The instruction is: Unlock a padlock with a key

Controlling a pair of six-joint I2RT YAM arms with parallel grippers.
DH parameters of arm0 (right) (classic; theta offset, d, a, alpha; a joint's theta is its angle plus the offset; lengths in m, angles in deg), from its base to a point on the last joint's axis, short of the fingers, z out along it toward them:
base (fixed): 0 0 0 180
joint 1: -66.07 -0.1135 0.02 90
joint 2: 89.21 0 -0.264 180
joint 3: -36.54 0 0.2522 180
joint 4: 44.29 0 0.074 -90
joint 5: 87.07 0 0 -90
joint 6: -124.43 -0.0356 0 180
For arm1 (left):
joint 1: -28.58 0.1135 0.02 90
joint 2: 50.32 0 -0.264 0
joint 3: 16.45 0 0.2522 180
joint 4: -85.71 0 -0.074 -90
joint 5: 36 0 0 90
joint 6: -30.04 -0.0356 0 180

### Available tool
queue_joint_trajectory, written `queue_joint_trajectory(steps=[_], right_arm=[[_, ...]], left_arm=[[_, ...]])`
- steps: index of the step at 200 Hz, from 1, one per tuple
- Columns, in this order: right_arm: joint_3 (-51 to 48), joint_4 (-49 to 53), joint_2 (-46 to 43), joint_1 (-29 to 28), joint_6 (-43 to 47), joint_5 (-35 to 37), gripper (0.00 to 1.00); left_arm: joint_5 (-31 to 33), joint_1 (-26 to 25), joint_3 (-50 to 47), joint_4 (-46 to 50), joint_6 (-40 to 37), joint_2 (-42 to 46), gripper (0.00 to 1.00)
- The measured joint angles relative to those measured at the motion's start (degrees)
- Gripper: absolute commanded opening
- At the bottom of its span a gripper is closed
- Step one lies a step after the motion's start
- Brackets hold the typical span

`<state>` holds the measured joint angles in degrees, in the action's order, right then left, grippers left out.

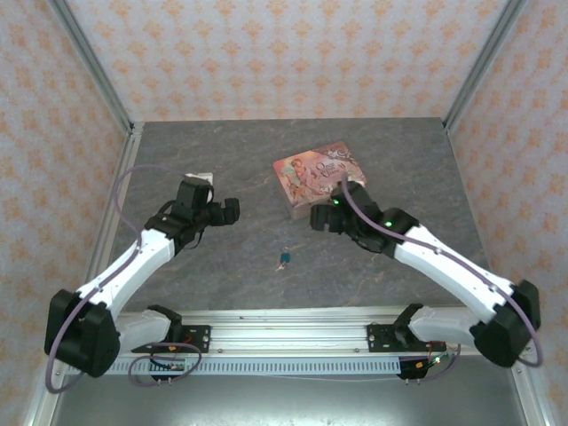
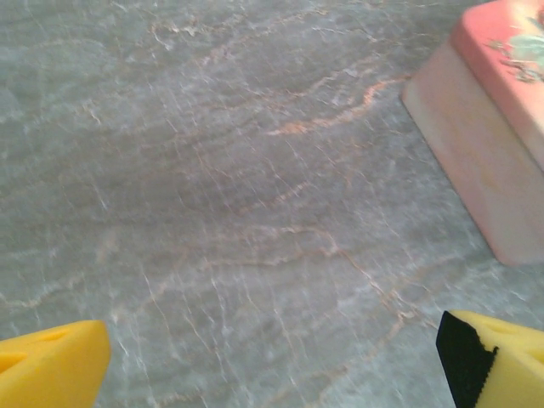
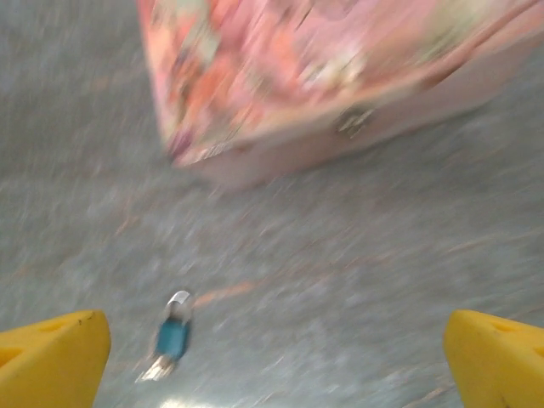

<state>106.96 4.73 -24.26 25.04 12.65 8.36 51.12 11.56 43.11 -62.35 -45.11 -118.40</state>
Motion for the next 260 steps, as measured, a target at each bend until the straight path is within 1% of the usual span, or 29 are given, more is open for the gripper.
queue_joint_trajectory(steps=[24,47,62,86,104,120,148,183,211,228,244,260], right_arm=[[-6.6,-2.6,-6.9,3.5,3.1,10.0,1.00],[-15.9,-9.9,-11.5,8.7,6.9,16.9,1.00],[-22.3,-16.2,-14.0,12.2,9.9,19.7,1.00],[-29.6,-25.4,-15.1,17.9,14.8,22.3,1.00],[-31.7,-30.9,-14.2,22.7,16.8,22.3,1.00],[-34.3,-38.8,-13.0,27.1,17.7,21.7,1.00],[-38.9,-49.6,-9.8,31.4,18.3,20.1,1.00],[-41.5,-62.0,-3.0,33.5,19.1,17.1,1.00],[-41.9,-69.1,1.7,34.1,19.6,15.1,1.00],[-41.9,-72.9,3.8,34.1,19.6,14.4,1.00],[-41.9,-75.4,5.7,34.1,19.8,13.6,1.00],[-41.8,-77.3,7.5,34.3,20.6,13.1,1.00]], left_arm=[[1.3,0.8,2.5,-1.9,-3.3,-6.0,1.00],[2.6,1.4,2.8,-4.6,-7.4,-10.1,1.00],[3.7,1.7,0.0,-9.2,-10.7,-9.6,1.00],[5.8,2.1,-8.9,-17.5,-15.8,-4.3,1.00],[7.1,3.3,-12.8,-22.2,-18.1,-2.0,1.00],[8.9,4.8,-15.6,-28.1,-18.4,-1.5,1.00],[11.1,7.8,-21.6,-38.8,-17.2,-1.6,1.00],[12.8,9.4,-26.0,-49.7,-16.7,-4.9,1.00],[12.6,10.6,-26.5,-56.6,-16.8,-8.2,1.00],[12.5,11.6,-26.5,-61.1,-16.7,-11.8,1.00],[12.3,11.9,-26.3,-63.0,-16.6,-15.1,1.00],[11.1,12.2,-24.8,-61.5,-16.6,-17.5,1.00]])
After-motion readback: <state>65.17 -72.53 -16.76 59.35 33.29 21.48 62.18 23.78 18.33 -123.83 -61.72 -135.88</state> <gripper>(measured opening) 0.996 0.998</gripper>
